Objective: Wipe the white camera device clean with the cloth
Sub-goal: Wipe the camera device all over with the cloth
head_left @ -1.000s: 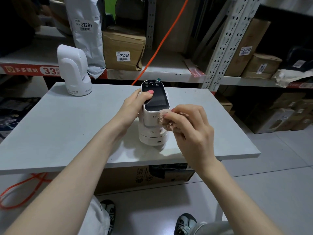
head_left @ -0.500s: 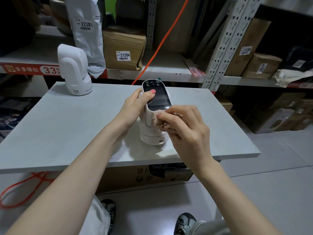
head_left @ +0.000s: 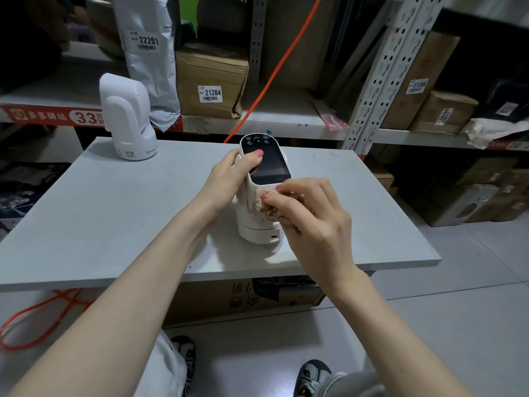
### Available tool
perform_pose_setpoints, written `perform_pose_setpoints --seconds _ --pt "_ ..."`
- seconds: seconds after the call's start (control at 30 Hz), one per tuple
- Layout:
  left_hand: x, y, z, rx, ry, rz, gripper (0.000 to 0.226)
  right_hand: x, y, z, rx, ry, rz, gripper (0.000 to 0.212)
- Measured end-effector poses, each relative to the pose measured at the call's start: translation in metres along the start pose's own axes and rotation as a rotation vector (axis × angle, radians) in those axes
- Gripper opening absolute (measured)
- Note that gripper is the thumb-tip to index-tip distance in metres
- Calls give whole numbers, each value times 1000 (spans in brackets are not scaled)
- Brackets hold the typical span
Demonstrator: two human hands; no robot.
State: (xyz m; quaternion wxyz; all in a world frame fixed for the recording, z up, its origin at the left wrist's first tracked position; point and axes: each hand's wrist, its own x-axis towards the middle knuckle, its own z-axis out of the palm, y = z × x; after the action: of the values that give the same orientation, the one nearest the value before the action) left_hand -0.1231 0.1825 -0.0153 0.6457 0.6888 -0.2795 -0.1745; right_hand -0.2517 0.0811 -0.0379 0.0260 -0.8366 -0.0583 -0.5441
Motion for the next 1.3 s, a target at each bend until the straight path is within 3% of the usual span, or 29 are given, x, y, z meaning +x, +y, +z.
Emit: perform_pose_setpoints --seconds 0.13,0.4,0.67,0.9,1.07,1.3 --pt "-1 -1 1 25 -8 8 51 4 -3 -1 31 34 9 7" --pt "-1 -2 2 -15 -7 11 21 -14 0 5 -46 -63 -74 12" --pt "1 -2 3 18 -13 0 21 3 -7 -2 -31 46 -10 9" --pt "2 -2 1 -14 -26 -17 27 -13 0 5 -74 -54 -77 11" --pt "1 -3 -1 -20 -44 -25 13 -12 0 3 -109 -59 -129 14" --pt "2 0 -3 -18 -15 -55 31 -4 10 -6 -117 -33 -69 7"
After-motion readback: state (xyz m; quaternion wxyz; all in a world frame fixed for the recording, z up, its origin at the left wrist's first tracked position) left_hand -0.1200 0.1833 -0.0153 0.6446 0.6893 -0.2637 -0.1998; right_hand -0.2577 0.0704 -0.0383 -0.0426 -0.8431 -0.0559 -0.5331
